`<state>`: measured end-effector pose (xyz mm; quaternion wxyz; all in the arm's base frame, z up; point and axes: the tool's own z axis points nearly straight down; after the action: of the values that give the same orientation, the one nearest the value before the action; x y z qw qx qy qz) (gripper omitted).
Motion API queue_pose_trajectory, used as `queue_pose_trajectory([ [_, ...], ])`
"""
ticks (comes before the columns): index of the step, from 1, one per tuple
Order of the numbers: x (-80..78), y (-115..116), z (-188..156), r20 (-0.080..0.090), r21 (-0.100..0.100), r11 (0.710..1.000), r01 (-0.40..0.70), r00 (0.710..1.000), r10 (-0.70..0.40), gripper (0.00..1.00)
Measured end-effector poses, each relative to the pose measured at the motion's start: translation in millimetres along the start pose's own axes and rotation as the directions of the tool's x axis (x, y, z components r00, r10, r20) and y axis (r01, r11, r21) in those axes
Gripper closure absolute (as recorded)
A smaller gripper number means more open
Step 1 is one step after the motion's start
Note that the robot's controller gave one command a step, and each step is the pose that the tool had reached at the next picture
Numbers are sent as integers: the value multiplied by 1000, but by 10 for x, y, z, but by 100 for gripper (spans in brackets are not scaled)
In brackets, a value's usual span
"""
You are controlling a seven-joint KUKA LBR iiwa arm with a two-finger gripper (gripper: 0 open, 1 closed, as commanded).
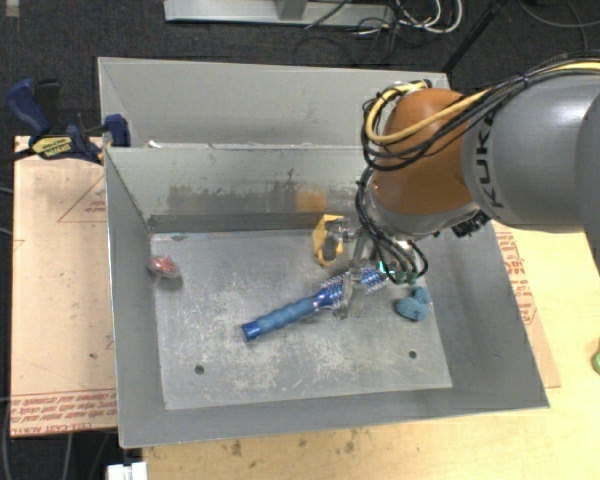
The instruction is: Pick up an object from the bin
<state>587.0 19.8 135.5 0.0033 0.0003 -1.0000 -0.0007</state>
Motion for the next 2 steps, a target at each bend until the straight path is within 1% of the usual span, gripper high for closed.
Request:
queue_pose_trajectory([
  [1, -239, -135, 675, 4, 1, 983, 185, 983, -185, 0],
  [2, -245, -133, 663, 6, 1, 983, 185, 983, -185, 100],
])
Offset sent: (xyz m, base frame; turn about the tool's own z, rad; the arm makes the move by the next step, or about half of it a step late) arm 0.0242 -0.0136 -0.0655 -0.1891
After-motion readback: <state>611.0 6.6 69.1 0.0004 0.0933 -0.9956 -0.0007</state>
